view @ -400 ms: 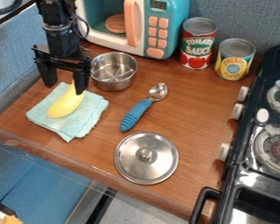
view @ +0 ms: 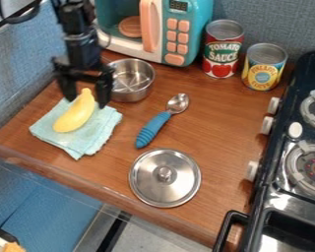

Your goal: Move the silver pot lid to the top of the silver pot

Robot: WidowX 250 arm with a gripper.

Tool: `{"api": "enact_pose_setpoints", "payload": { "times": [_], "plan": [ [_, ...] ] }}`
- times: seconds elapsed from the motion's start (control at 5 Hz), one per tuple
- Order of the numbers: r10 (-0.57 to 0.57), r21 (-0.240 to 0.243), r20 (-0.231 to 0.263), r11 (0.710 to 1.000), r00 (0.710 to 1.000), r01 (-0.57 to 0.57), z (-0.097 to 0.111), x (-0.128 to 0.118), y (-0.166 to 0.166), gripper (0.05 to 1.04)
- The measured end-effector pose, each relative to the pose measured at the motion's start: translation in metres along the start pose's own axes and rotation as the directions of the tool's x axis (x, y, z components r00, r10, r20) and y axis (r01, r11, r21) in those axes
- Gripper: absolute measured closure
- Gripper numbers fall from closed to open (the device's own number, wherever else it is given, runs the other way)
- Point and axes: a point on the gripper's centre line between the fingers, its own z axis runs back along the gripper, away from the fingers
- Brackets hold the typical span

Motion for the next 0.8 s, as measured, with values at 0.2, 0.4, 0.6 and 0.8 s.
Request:
{"api": "enact_pose_setpoints", "payload": {
  "times": [0.2,0.4,0.6,0.8],
  "plan": [
    [-0.051,-0.003,-0.009,0.999,0.999,0.051,-0.007,0.021,-0.024,0.083],
    [-0.087,0.005,0.011,0.996,0.996,0.087,-0.008,0.04,-0.042,0.083],
    [-0.121,0.019,0.008,0.993,0.993,0.12,-0.015,0.054,-0.05,0.083],
    [-0.144,0.025,0.027,0.989,0.989,0.144,-0.016,0.065,-0.061,0.087]
  ]
}}
